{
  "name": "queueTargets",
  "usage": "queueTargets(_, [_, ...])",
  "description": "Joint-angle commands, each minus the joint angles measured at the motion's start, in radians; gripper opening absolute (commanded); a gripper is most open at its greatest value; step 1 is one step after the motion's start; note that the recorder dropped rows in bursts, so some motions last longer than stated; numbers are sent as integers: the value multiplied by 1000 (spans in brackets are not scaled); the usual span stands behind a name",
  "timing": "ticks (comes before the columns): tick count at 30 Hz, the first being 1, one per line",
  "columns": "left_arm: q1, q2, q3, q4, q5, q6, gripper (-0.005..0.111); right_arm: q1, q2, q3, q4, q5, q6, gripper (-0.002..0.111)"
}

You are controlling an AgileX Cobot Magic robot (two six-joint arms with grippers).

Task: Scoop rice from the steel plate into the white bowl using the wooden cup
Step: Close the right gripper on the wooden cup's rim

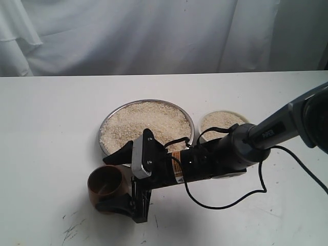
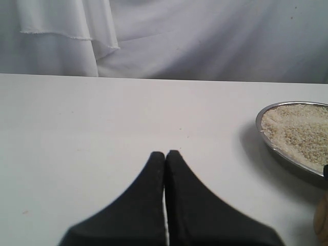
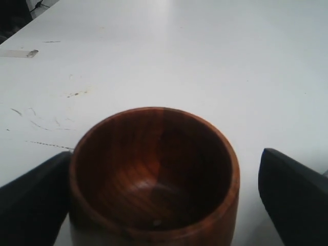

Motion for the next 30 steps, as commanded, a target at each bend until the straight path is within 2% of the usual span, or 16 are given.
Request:
queueTargets(1, [-2, -5, 5, -1, -6, -3, 0, 5, 1, -20, 2, -10, -12, 86])
queueTargets(7, [-2, -5, 5, -1, -6, -3, 0, 5, 1, -20, -55, 20, -53, 86])
queueTargets(30, [-2, -5, 5, -1, -6, -3, 0, 5, 13, -20, -80, 27, -95, 86])
